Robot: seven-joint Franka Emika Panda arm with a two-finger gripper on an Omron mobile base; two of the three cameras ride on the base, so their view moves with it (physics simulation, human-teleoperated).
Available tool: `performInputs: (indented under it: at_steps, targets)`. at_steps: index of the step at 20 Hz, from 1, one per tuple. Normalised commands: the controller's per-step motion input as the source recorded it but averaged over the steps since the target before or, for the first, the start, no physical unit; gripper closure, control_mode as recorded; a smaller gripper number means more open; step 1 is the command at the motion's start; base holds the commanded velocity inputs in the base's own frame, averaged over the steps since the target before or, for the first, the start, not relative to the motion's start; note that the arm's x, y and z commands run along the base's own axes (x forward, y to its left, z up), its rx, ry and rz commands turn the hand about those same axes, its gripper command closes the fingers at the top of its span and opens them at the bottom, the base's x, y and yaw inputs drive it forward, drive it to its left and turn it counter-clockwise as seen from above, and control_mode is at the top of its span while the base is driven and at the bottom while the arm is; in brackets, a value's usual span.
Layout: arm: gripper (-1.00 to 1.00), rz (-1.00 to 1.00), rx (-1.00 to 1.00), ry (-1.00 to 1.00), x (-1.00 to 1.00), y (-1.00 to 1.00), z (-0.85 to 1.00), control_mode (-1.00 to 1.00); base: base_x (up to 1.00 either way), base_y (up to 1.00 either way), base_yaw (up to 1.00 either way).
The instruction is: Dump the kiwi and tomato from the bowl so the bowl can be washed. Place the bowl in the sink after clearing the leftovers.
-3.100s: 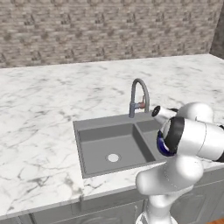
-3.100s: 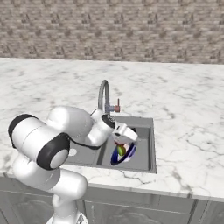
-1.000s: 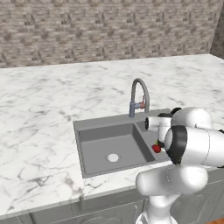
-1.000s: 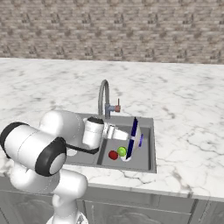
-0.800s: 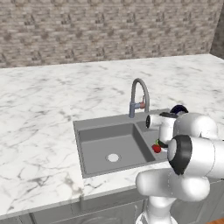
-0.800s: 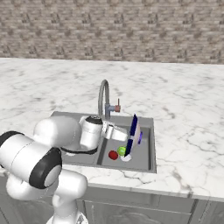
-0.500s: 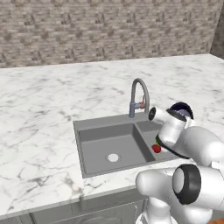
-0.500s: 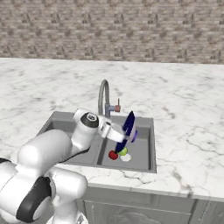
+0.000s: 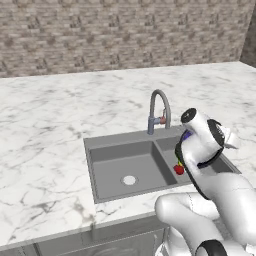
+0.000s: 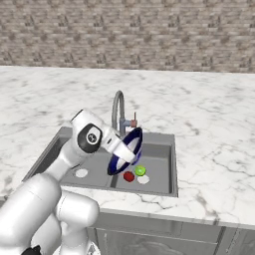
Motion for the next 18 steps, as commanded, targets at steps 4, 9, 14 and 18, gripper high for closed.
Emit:
performInputs:
  at_steps: [4,9,14,18]
  targets:
    - [1.0,0.15,0.32,0.2,-0.37,0.35,0.17,-1.0,0.0,0.0,0.0]
    - [1.0,0.15,0.34,0.1,0.01,0.83,0.0,-1.0,0.0,0.0,0.0]
    - [1.0,0.09,0.3,0.0,0.07,1.0,0.0,-1.0,0.0,0.0,0.0]
    - [1.0,0.01,0.14,-0.01,0.43,0.96,0.0,-1.0,0.0,0.0,0.0]
